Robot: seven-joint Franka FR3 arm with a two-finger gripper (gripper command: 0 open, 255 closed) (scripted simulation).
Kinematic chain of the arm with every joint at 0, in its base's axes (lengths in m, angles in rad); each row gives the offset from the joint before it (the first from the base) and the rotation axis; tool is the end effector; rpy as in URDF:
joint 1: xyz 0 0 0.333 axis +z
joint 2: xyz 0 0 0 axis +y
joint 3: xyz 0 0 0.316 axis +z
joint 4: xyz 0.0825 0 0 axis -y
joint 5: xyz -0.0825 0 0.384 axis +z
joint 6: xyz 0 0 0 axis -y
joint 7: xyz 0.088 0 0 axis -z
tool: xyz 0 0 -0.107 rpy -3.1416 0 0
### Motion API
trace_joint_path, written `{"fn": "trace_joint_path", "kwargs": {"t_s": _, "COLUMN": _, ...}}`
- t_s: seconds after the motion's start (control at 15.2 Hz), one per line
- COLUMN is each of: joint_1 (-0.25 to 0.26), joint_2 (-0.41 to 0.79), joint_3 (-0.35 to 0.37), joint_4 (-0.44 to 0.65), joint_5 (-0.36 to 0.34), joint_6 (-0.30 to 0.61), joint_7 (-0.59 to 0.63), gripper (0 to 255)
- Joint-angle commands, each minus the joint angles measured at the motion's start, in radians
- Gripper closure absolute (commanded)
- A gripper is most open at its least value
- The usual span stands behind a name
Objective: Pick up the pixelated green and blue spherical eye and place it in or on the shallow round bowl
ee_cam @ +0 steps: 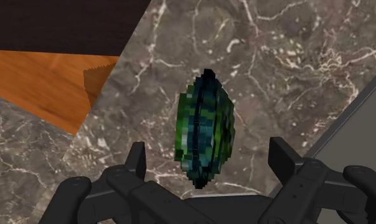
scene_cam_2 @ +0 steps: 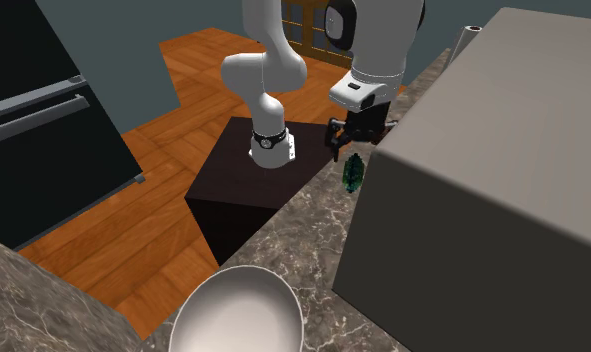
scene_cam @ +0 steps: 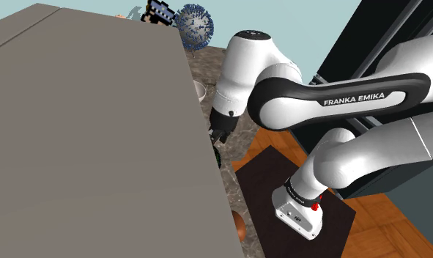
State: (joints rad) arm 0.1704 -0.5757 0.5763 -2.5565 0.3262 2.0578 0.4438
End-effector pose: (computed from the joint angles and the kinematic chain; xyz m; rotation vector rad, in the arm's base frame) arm 0.2752 0.2785 0.4287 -3.1377 -0.1180 -0.0402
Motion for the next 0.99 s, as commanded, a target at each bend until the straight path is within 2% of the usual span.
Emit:
{"fn": "trace_joint_path", "kwargs": {"t_s": 0.0, "joint_1": 0.001, "joint_2": 0.01, "joint_3": 0.01, "joint_4": -0.02, "joint_5": 0.005, "joint_6": 0.031, "joint_7": 0.001, "gripper": 0}}
{"fn": "trace_joint_path", "kwargs": {"t_s": 0.13, "joint_1": 0.0, "joint_2": 0.021, "joint_3": 0.018, "joint_4": -0.034, "joint_5": 0.008, "joint_6": 0.056, "joint_7": 0.002, "gripper": 0}}
{"fn": "trace_joint_path", "kwargs": {"t_s": 0.59, "joint_1": 0.0, "joint_2": 0.021, "joint_3": 0.017, "joint_4": -0.034, "joint_5": 0.008, "joint_6": 0.056, "joint_7": 0.002, "gripper": 0}}
{"fn": "trace_joint_path", "kwargs": {"t_s": 0.66, "joint_1": 0.0, "joint_2": 0.021, "joint_3": 0.017, "joint_4": -0.034, "joint_5": 0.008, "joint_6": 0.056, "joint_7": 0.002, "gripper": 255}}
{"fn": "trace_joint_path", "kwargs": {"t_s": 0.92, "joint_1": 0.0, "joint_2": 0.021, "joint_3": 0.018, "joint_4": -0.034, "joint_5": 0.008, "joint_6": 0.056, "joint_7": 0.002, "gripper": 255}}
